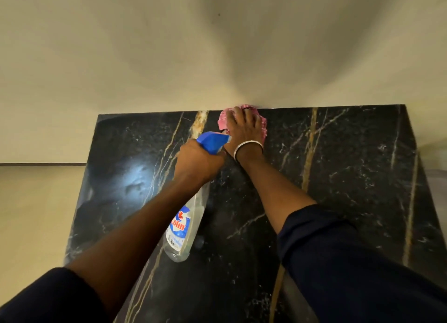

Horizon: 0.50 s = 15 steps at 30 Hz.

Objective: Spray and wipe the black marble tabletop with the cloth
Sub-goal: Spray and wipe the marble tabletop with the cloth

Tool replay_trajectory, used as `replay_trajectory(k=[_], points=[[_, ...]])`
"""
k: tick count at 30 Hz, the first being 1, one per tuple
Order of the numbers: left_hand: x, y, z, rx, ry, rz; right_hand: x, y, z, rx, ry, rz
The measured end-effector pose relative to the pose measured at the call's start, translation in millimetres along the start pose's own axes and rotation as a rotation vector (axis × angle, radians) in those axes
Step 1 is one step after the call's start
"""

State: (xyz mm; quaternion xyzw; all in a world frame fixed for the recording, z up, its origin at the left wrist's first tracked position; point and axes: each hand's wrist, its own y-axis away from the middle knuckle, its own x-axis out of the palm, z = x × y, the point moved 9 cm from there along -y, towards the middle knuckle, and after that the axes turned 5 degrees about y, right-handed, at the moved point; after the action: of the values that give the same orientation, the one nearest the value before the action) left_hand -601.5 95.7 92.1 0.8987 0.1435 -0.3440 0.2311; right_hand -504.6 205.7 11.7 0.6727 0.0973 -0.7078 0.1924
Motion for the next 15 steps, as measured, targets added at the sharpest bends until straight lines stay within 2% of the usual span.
replay_trajectory(k=[4,9,15], points=[[21,2,-23,0.026,0.041,0.035,3,11,-80,0.094,-0.048,-0.026],[52,7,-60,0.062,0.079,0.073,0,36,-214,0.225,-0.026,-0.055],[75,6,-84,0.080,0.085,0.086,-12,80,-347,0.549,-0.038,-0.147]])
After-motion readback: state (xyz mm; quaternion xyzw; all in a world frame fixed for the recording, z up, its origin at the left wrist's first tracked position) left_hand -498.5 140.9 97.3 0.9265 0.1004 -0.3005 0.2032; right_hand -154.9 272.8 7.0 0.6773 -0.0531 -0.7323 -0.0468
